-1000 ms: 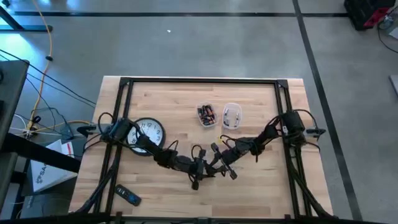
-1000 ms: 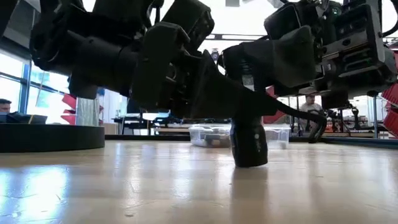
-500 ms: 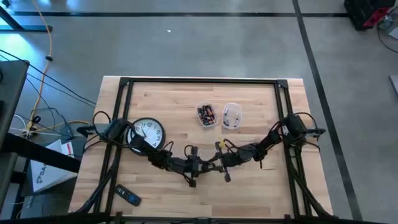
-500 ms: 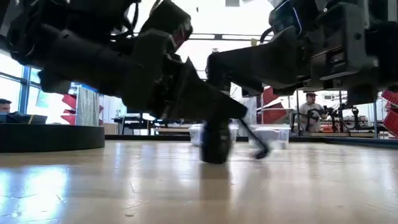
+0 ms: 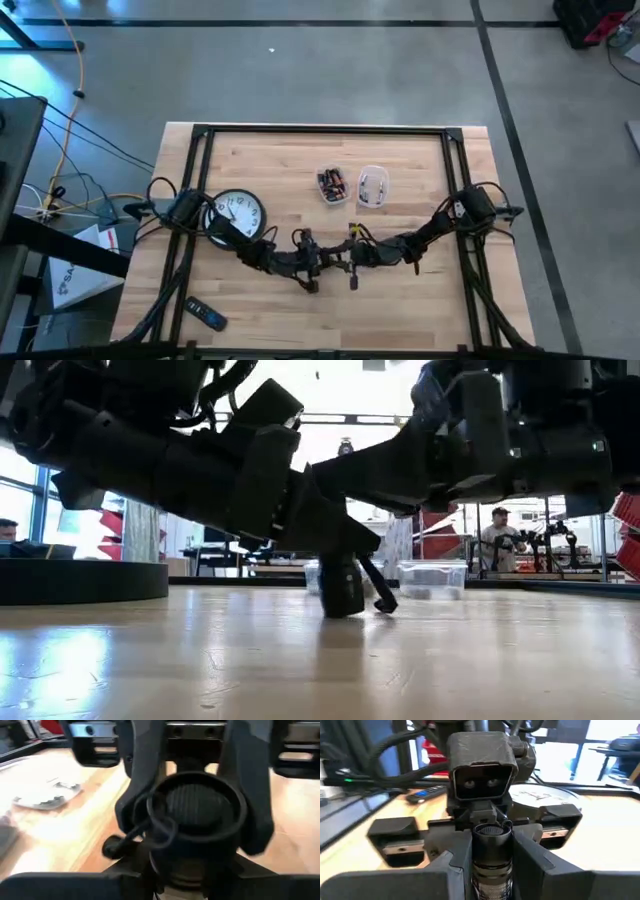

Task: Insert battery
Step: Close the lid of the black flashlight

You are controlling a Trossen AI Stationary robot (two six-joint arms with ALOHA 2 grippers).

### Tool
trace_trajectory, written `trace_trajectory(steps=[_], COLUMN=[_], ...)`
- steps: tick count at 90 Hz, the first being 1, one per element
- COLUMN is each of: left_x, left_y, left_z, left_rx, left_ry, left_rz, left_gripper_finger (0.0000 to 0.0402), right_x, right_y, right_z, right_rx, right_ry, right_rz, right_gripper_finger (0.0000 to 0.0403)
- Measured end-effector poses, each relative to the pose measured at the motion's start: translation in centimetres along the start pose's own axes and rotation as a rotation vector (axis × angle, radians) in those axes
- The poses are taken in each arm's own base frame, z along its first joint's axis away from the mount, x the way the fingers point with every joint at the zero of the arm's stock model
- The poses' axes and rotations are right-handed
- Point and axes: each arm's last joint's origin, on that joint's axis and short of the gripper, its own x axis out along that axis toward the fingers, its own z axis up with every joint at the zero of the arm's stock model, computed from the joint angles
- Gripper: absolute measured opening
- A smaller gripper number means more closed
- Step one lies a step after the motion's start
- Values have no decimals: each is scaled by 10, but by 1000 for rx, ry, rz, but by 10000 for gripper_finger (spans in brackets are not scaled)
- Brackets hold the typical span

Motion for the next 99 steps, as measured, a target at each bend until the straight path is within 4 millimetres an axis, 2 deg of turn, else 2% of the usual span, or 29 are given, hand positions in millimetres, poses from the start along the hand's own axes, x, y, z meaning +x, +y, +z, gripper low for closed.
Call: trace_trajectory(steps=[36, 66, 76, 84, 99], left_x=[-6, -4, -10, -15, -20], left_y=[12, 19, 23, 26, 27], left_z=[10, 9, 7, 4, 4], left_rx=[26, 56, 43, 39, 11], left_ry=[85, 112, 122, 123, 69], left_rz=[155, 122, 86, 69, -27], left_gripper_finger=[99, 99, 99, 99, 99], right_x=[-6, -5, -9, -15, -23], right_y=[5, 5, 4, 0, -27], right_z=[-8, -4, 9, 29, 69], right_rx=[-28, -44, -92, -111, 34], right_ry=[65, 85, 130, 170, 178], right_rz=[-292, -295, -277, -235, -73], right_gripper_finger=[74, 64, 64, 69, 98])
